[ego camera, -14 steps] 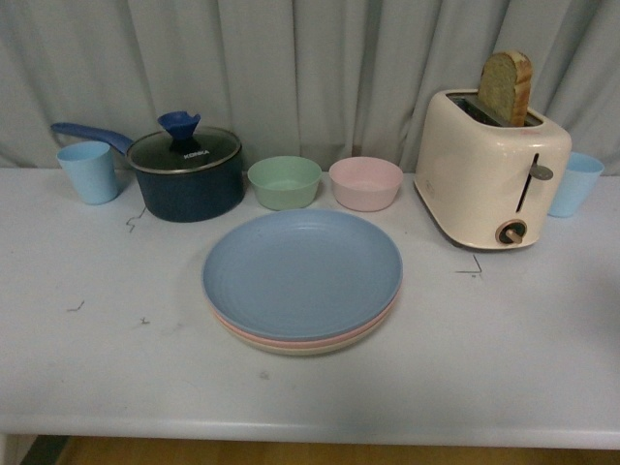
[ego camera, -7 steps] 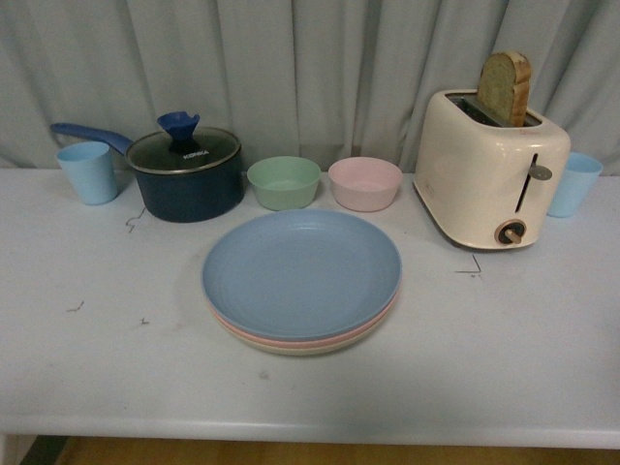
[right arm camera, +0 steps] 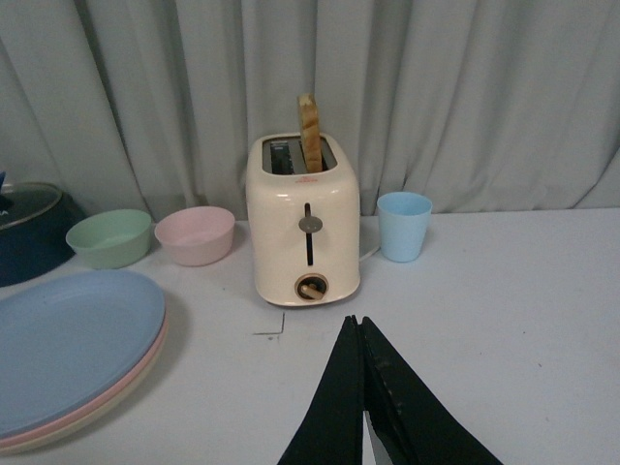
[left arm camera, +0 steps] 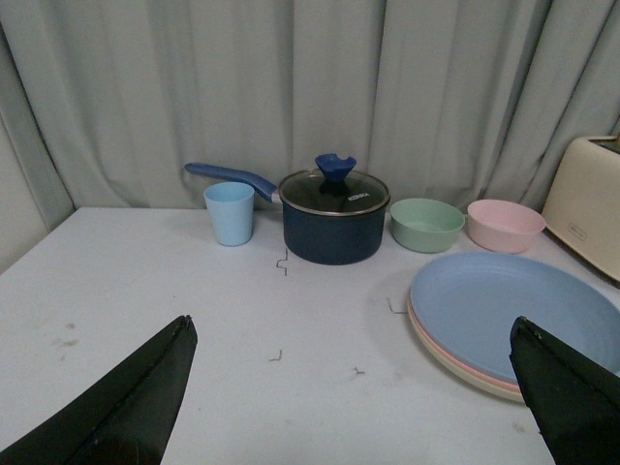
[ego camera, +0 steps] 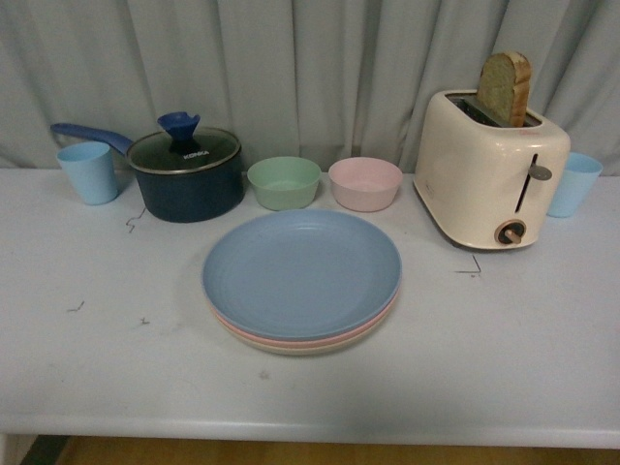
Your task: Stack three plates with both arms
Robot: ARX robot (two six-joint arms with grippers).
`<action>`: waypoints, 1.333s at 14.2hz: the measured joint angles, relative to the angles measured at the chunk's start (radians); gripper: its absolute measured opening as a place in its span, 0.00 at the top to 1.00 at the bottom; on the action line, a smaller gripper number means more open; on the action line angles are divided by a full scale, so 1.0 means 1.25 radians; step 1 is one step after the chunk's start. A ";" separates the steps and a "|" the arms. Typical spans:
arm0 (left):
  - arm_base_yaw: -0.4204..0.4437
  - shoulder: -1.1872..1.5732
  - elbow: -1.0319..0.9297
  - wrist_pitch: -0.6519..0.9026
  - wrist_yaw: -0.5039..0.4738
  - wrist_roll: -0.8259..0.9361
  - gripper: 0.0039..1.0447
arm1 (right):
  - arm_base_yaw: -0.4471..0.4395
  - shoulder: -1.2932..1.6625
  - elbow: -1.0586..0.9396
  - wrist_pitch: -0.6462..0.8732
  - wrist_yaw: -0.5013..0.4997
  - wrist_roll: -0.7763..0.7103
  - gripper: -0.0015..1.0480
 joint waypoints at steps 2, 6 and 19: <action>0.000 0.000 0.000 0.000 0.000 0.000 0.06 | 0.000 -0.105 -0.016 -0.103 0.000 0.000 0.98; 0.000 0.000 0.000 0.000 0.000 0.000 0.06 | 0.000 -0.293 -0.016 -0.269 0.000 0.000 0.98; 0.000 0.000 0.000 0.000 -0.001 0.000 0.06 | 0.000 -0.644 -0.016 -0.632 -0.002 0.000 0.98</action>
